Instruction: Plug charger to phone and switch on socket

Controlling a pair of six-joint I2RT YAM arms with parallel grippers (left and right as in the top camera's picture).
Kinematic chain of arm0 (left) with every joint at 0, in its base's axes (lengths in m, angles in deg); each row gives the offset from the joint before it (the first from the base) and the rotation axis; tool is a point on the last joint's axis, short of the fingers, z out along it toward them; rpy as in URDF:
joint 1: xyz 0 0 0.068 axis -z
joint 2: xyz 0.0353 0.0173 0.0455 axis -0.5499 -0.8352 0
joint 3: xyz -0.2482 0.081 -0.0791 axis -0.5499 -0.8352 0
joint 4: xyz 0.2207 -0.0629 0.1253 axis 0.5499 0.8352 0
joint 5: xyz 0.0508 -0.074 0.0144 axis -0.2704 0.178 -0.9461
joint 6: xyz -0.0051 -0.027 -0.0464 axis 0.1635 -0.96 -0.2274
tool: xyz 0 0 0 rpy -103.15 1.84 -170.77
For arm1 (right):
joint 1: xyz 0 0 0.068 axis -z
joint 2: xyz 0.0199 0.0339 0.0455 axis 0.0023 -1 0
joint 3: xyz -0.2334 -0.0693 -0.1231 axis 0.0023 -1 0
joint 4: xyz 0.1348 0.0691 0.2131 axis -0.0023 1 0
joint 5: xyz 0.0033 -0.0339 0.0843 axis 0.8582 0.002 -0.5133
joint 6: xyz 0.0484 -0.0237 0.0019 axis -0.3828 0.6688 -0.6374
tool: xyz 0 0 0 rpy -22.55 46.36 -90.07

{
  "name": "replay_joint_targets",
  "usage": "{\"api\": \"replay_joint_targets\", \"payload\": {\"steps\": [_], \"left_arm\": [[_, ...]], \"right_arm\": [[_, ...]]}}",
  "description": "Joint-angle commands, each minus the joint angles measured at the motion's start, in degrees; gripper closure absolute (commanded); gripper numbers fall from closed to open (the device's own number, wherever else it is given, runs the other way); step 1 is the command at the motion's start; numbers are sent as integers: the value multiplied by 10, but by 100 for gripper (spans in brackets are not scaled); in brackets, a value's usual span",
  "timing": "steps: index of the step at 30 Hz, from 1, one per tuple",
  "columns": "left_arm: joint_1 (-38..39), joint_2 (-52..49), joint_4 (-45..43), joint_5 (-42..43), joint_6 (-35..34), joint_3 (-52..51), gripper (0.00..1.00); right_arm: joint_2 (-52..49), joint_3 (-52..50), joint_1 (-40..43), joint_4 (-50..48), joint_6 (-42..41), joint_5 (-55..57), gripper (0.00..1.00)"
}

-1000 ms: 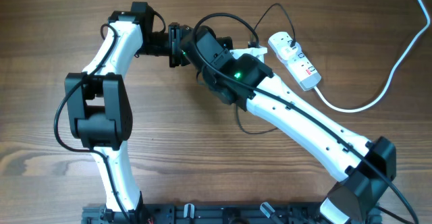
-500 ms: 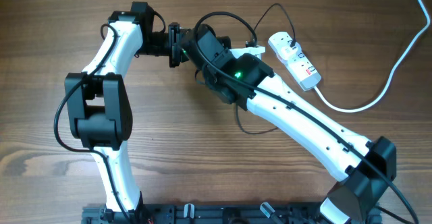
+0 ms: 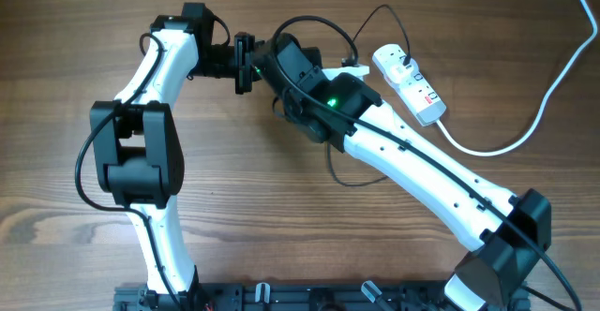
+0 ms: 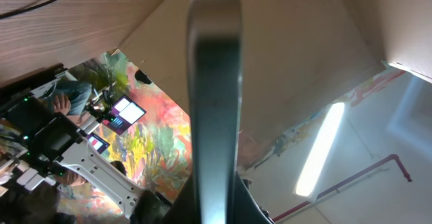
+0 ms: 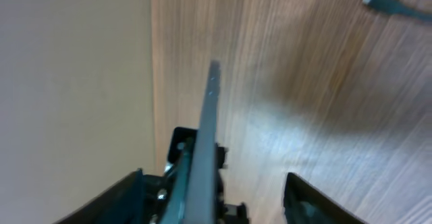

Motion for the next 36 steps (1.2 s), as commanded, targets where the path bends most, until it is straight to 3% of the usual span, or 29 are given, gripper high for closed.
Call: {"api": "replay_joint_targets", "payload": {"steps": [1,7,9,11,16,20,25,28,31,36], "left_arm": [[2,23,0,16,5,0,96],[2,23,-12,-6,69,0,96],[2,23,-13,-24,110,0,96],[2,25,-10,-50,158,0,96],[8,73,13,-143,243,0,96],[7,164,-5,-348,178,0,96],[7,273,25,-732,64,0,96],[7,295,73,-889,-10,0,96],[7,294,104,-944,-33,-5,96],[5,293,107,-945,-33,-21,96]], "right_arm": [[10,9,-2,29,0,21,24],[89,9,0,142,38,129,21],[118,9,9,152,146,156,18],[143,9,29,157,288,153,0],[170,9,110,223,579,67,1],[161,9,176,258,692,-43,0],[134,9,192,294,705,-73,0],[97,9,192,287,750,-115,0],[40,9,190,290,755,-165,1],[-78,9,167,266,765,-182,0]]}}
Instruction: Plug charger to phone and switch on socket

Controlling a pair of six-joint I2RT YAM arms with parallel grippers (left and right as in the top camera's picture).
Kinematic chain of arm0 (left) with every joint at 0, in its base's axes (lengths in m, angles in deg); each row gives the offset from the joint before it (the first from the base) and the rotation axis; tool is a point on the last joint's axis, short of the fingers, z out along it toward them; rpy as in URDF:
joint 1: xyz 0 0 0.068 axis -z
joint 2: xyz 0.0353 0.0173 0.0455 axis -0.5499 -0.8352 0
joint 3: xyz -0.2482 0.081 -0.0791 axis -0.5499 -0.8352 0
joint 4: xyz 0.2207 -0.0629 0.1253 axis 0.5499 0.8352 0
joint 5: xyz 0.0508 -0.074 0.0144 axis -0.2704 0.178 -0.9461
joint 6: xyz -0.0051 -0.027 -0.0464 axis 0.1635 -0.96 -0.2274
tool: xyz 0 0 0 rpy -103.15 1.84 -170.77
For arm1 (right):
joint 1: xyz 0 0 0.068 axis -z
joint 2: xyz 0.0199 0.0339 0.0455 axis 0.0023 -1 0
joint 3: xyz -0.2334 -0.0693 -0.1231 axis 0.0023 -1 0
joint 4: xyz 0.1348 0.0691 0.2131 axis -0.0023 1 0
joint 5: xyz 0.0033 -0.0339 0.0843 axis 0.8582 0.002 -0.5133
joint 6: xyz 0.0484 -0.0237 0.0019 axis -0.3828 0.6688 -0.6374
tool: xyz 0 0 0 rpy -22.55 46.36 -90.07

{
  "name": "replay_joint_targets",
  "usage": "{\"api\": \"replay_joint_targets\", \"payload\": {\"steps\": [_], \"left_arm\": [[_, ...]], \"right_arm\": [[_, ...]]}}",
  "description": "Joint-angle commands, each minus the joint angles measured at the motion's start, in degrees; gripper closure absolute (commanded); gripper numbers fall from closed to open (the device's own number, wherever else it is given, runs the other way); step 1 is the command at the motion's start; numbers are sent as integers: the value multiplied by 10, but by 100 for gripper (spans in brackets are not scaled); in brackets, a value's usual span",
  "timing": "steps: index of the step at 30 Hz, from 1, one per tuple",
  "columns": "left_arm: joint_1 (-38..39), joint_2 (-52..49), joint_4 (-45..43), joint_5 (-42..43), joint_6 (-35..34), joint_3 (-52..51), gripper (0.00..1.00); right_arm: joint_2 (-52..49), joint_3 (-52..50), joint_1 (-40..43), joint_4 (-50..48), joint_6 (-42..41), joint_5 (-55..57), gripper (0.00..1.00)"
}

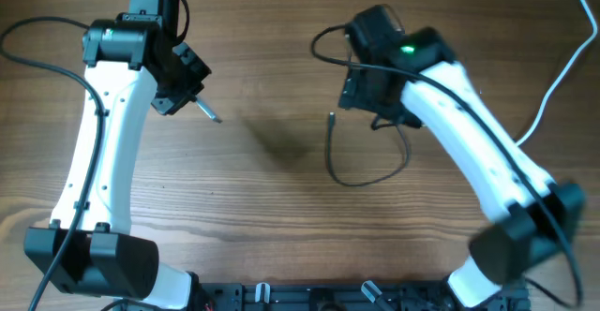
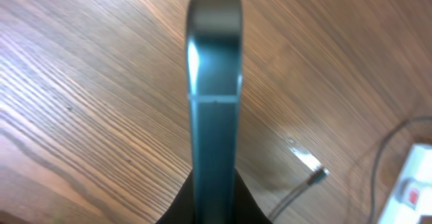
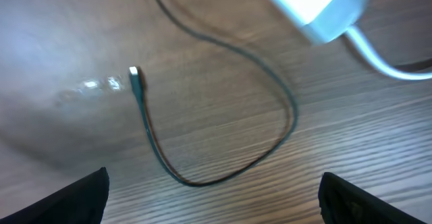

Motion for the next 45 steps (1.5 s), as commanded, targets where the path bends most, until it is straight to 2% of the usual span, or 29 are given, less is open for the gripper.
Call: {"api": "replay_joint_targets", "payload": {"steps": [1,3,8,13,16,22,25,30,35,45], "left_arm": [[-3,2,2,-38,-19,-9,96],[-3,1,5,-38,-19,-9,96],[-3,1,4,-38,-19,-9,96],[-3,1,0,-38,-19,-9,95],[-3,1,0,-38,-19,-9,96],[-3,1,0,-38,-19,-9,96],[-3,1,0,-38,-19,-9,96],[-3,1,0,-38,-19,-9,96],[-3,1,0,-38,-19,-9,96],[-3,1,1,-38,-19,-9,95]], "right_arm": [[-75,7,-19,-27,14,-28,3],[-105,7,-21,-45,14,-37,15],[-159,7,-21,-96,14,-93,36],[-185,7,-38,-123,11,-79,38],[-196,7,-49,-126,-32,-41,41],[-218,7,-52,-151,-33,-36,46],[-235,7,-52,-154,-33,-36,51],[-251,7,-52,-158,-33,-36,53],[-252,7,-51,-160,-31,-36,74],[-252,7,-51,-162,-1,-42,75]]}}
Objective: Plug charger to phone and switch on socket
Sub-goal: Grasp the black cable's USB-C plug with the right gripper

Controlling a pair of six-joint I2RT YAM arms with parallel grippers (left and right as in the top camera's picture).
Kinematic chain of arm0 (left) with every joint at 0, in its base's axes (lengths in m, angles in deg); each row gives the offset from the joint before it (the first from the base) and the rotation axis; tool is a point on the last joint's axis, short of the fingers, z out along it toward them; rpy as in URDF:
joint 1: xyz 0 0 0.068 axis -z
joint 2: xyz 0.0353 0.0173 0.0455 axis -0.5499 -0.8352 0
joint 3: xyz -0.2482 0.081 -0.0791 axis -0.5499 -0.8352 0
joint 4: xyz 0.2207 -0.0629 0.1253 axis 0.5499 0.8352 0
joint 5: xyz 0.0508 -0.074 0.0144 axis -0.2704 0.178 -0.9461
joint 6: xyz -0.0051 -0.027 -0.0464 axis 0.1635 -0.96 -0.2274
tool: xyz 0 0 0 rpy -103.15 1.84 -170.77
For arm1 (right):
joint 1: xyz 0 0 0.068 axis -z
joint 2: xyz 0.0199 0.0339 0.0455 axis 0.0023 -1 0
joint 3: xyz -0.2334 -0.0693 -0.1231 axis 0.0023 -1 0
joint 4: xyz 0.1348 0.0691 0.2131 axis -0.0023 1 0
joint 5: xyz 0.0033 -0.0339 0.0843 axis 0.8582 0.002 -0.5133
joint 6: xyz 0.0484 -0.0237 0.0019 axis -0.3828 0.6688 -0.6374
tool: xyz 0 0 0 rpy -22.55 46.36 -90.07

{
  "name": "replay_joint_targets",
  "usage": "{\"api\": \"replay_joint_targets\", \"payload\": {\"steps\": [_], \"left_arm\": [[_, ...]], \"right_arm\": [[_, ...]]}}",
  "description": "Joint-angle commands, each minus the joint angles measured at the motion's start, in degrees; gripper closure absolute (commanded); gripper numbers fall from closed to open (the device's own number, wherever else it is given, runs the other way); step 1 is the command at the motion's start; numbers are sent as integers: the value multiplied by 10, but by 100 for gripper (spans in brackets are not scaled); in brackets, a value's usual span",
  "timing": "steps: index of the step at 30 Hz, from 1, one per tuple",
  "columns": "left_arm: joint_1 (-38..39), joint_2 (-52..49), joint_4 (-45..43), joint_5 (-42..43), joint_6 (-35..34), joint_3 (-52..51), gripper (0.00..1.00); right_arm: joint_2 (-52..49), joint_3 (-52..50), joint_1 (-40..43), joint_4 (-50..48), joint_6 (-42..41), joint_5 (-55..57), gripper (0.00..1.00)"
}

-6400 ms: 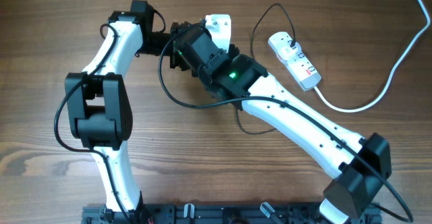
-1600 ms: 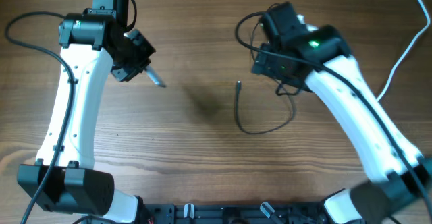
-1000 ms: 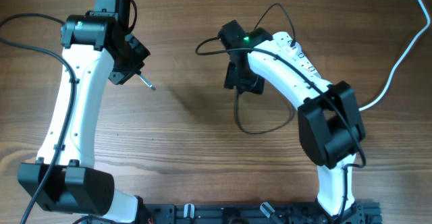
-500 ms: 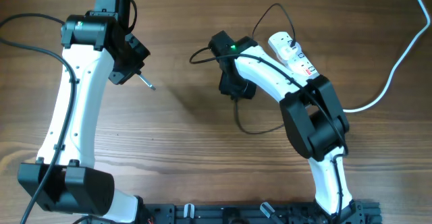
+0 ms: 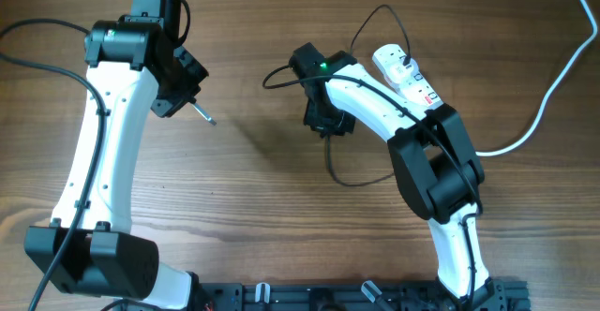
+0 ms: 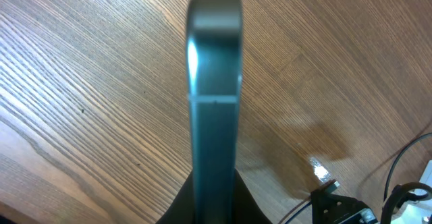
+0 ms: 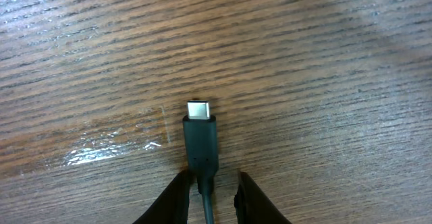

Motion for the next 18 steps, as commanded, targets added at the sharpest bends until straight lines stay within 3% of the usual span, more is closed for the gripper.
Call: {"api": "replay_joint_targets", "payload": {"steps": [1,18], "left_arm": [[-3,1,0,-14,-7,-4,95],[-3,1,7,-14,-7,-4,95]], "right_arm": [[-18,6,1,-2,16,4,76],[-18,-42,13,-44,60,-41,79]]}}
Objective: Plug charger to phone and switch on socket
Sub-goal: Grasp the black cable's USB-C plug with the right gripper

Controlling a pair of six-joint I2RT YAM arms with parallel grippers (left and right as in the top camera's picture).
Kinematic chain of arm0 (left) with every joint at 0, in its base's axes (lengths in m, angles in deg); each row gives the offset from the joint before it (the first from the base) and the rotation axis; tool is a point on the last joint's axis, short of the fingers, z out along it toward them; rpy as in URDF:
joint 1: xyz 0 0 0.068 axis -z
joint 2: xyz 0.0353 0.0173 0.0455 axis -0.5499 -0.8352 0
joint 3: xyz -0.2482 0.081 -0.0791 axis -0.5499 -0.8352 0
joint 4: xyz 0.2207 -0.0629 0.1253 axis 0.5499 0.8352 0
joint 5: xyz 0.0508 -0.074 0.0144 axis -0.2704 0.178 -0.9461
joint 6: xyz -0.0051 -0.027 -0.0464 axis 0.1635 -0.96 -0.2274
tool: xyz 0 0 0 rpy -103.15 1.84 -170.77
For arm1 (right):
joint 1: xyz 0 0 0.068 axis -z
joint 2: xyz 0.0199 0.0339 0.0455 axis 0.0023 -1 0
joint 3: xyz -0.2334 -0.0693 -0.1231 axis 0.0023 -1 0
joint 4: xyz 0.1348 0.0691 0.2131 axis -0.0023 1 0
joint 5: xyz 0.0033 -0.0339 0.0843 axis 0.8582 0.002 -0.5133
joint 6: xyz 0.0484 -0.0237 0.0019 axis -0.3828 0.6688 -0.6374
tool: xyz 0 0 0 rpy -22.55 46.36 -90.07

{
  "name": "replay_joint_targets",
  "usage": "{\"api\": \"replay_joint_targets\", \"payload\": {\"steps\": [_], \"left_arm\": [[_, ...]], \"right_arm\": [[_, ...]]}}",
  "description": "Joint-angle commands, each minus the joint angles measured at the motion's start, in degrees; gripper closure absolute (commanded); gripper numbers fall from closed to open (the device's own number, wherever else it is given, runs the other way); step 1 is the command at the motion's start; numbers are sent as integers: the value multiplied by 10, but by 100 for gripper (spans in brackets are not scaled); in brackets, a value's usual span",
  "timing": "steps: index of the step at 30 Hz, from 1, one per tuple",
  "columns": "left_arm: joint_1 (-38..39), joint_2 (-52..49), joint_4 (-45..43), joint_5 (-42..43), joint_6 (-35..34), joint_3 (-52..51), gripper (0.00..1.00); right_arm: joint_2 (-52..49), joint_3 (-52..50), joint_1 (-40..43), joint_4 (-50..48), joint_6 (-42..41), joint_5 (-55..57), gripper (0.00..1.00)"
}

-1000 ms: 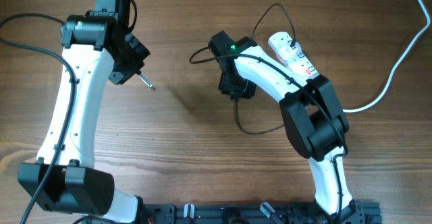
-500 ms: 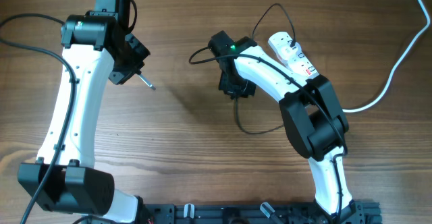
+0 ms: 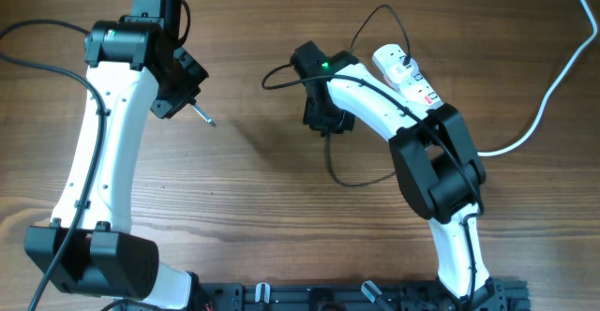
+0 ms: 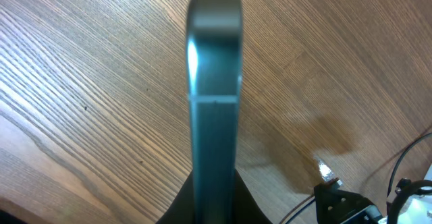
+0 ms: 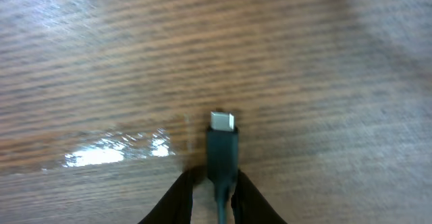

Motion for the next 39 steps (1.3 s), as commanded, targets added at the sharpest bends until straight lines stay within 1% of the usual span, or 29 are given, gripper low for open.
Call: {"api": "replay_joint_targets", "payload": {"steps": [1,3,4,8,9,10,12,16,19,30,32,39], "left_arm": [[-3,1,0,-14,-7,-4,95],[-3,1,0,-14,-7,-4,95],[-3,1,0,-14,-7,-3,95],[-3,1,1,-14,-7,-3,95],[-3,1,1,-14,-7,-4,95],[-3,1,1,-14,-7,-3,95],[-3,1,0,-14,-7,-3,94],[-3,1,0,-14,-7,-4,94],[-3,1,0,-14,-7,-4,94],[-3,1,1,-14,-7,-4,94],[-3,1,1,-14,-7,-4,94],[-3,1,1,-14,-7,-3,94]], "right_arm": [[-20,-37,6,-16,24,-18,80],[-20,-38,6,-17,24,-18,81],[-20,-38,6,-16,24,-18,83],[-20,-38,6,-8,24,-17,83],[-20,-38,6,-2,24,-17,82],[-20,-38,6,4,24,-17,78],[-20,-38,6,11,25,-18,66],[-20,-38,6,22,25,-19,66],[-20,-38,6,23,25,-33,72],[-20,-38,6,10,25,-34,81],[-20,-38,6,10,25,-33,84],[-20,-38,6,10,25,-33,88]]}}
